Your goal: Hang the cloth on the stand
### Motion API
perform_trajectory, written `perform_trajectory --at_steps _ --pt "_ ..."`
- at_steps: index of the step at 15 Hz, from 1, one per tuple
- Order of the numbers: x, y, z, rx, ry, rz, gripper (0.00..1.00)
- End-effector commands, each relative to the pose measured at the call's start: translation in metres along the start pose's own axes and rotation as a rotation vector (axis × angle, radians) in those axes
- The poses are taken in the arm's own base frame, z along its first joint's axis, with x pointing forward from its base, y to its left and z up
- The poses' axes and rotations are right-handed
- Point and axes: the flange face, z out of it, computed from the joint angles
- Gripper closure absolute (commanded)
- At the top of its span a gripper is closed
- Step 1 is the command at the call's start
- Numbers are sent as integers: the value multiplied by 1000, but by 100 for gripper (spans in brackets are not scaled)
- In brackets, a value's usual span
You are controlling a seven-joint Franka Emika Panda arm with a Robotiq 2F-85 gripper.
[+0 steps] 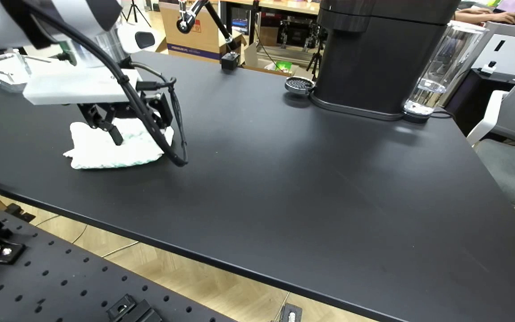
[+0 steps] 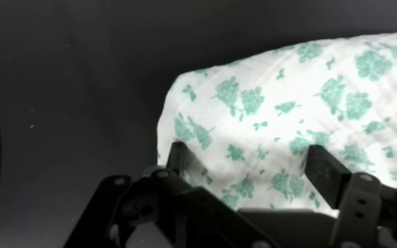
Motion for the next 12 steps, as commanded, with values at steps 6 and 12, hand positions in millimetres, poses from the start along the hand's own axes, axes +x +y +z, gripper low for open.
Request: perform_trajectory --at_steps 6,12 --pt "14 -8 8 34 70 152 75" --pt "33 -5 -13 29 125 191 100"
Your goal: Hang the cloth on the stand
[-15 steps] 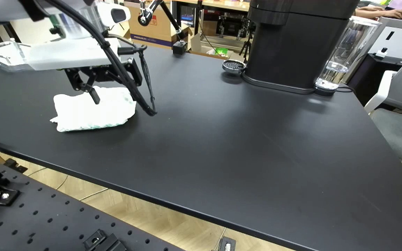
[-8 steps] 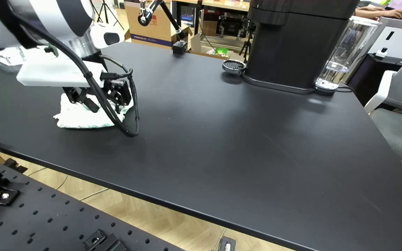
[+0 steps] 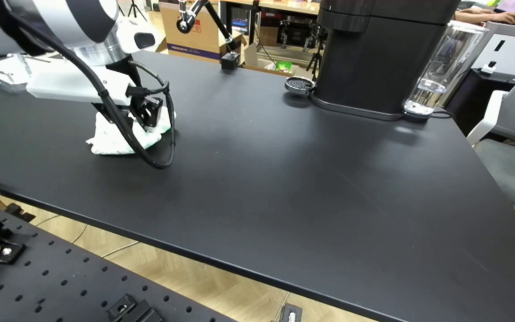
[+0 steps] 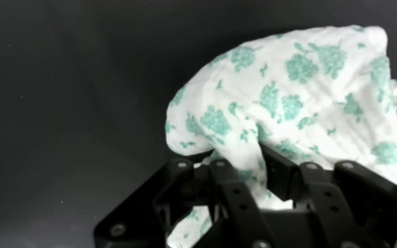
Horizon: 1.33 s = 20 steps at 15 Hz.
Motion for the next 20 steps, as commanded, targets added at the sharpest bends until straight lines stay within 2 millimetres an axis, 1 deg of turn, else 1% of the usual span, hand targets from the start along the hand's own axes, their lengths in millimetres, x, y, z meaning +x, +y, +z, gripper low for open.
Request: perform_trajectory --at_steps 1,4,7,10,12,14,16,18,20 --pt "18 -2 -18 -7 40 42 97" --pt "36 -6 -38 -3 60 47 97" --pt "60 -18 -68 1 72 39 97" --pt "91 -32 -104 27 81 47 97" --pt "115 -35 -134 42 83 46 97" --pt "142 -31 -164 49 81 47 97" --pt "167 -17 -189 40 94 58 97" --pt "188 -3 -207 29 111 75 97" --pt "204 11 -215 23 128 96 97"
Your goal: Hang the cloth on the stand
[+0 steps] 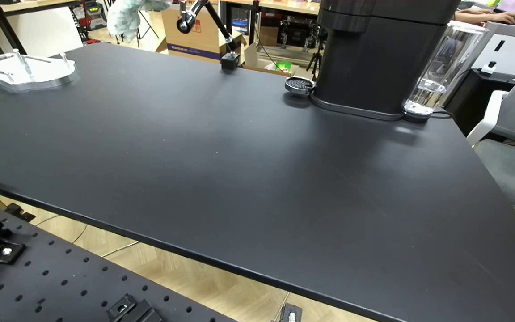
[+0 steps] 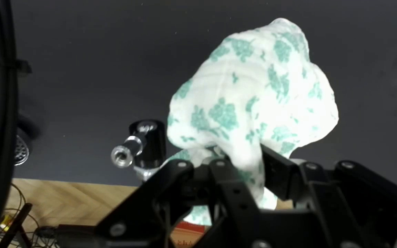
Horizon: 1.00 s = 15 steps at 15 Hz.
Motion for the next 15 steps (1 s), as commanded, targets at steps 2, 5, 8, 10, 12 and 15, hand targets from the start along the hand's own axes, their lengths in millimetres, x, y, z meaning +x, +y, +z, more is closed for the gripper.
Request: perform_trajectory --at_steps 2,5,8,10,12,15 --pt "38 27 -10 -13 18 41 97" --pt "43 38 1 -10 17 66 97" --pt "43 50 14 -16 8 89 97" --pt "43 58 20 -21 9 107 97" --pt "44 67 23 -24 20 127 97" --pt "47 80 22 -32 39 151 97"
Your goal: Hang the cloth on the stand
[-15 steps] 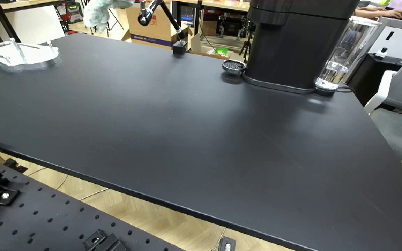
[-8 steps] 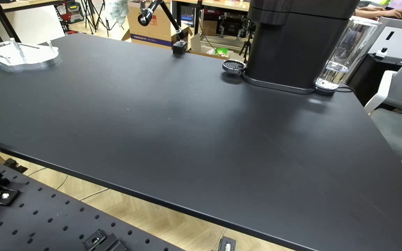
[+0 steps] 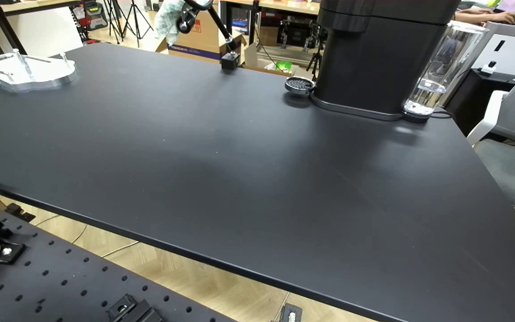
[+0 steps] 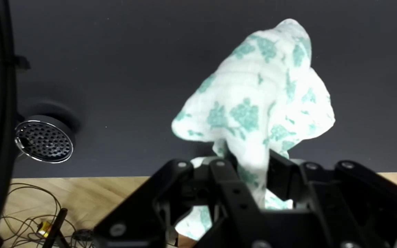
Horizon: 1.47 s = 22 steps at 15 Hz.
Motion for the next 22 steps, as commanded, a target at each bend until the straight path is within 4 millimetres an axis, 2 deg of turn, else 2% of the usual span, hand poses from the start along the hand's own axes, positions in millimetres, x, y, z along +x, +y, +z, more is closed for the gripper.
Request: perform_trajectory --at_steps 1,4,8,9,10,12,20,22 --pt "11 15 -5 -8 25 41 97" --pt "11 25 -4 -12 26 56 97" --pt "7 26 0 -11 14 55 97" --pt "6 25 1 -7 9 55 83" --pt "5 24 2 -4 4 57 61" --pt "5 24 3 -1 -1 58 58" --pt "7 20 -6 0 15 56 5" --pt "10 18 -13 -1 28 51 0"
